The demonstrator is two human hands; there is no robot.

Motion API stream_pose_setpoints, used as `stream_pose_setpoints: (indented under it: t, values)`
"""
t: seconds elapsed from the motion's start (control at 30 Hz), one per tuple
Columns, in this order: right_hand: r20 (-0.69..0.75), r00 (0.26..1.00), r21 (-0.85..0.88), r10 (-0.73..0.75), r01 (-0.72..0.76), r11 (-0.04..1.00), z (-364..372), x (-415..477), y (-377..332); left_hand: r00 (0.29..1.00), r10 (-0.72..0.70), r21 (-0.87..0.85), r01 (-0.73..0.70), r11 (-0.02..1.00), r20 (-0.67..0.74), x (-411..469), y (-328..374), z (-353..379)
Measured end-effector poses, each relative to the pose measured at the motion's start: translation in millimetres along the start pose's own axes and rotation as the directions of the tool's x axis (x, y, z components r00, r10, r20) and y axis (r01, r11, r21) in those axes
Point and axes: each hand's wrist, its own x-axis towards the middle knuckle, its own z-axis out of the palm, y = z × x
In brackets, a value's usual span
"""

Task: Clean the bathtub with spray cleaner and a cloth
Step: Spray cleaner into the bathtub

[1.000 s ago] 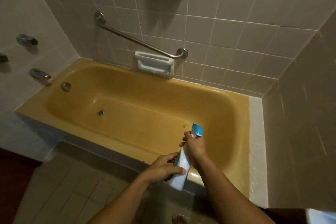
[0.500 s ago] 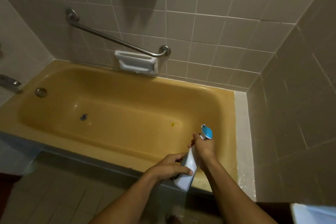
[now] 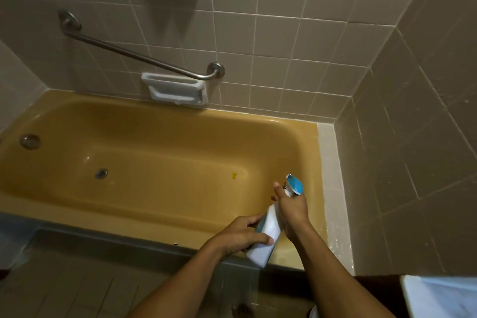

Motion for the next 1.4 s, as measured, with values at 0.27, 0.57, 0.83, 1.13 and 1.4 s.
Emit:
stream_pose_setpoints:
  t: [0.27, 0.57, 0.83, 1.13, 1.4]
  values:
    - [-0.058, 0.998, 0.013, -0.004, 0.005, 1.0, 8, -8, -1, 1.0, 0.015, 0.04, -0.014, 0.999, -0.02, 4, -3, -10]
    - [0.16, 0.987, -0.136, 0.015, 0.008, 0.991, 69, -17, 4, 0.989, -0.005, -0.066, -0.005, 0.998, -0.147, -24, -33, -46]
    - [0.392, 0.919, -0.15, -0.04, 0.106, 0.983, 143, -44, 5, 0.954, -0.038, -0.163, -0.012, 0.987, -0.296, -70, -64, -94]
    - [0.441, 0.896, -0.177, -0.051, 0.142, 0.974, 191, -61, 16, 0.912, -0.05, -0.262, -0.065, 0.963, -0.407, -103, -75, -110]
    - [0.352, 0.936, -0.219, -0.023, 0.107, 0.97, 237, -74, 10, 0.879, -0.042, -0.261, -0.096, 0.961, -0.475, -125, -78, -138]
